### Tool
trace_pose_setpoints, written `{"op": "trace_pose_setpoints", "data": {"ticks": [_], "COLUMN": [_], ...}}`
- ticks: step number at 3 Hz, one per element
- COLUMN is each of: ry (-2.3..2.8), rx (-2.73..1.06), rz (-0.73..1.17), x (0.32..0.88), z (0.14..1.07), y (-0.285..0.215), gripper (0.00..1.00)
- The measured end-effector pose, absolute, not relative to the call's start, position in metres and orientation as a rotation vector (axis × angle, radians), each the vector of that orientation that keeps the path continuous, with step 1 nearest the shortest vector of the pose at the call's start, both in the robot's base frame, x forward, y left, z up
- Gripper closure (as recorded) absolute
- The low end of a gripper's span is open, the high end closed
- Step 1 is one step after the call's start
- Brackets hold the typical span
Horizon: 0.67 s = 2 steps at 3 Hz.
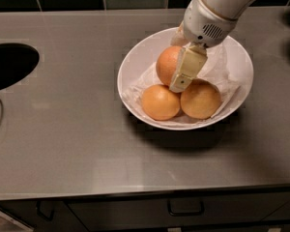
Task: Pick orange from white bowl
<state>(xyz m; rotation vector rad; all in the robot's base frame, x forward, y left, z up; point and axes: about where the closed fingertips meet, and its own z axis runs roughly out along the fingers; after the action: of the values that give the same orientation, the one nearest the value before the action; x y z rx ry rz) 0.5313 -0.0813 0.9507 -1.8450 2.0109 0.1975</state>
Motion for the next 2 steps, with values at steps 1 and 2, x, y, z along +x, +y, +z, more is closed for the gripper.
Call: {"op": "trace_pose_setpoints", "data": {"ticks": [1,2], "ry": [2.011,2.015], "rx": [-1.850,-1.850], "rz": [0.214,0.227], "x": [0.5332,0.5349], "z": [0.9462,0.9416], "y": [-0.0789,-0.0787], "gripper": [0.23,0.23]}}
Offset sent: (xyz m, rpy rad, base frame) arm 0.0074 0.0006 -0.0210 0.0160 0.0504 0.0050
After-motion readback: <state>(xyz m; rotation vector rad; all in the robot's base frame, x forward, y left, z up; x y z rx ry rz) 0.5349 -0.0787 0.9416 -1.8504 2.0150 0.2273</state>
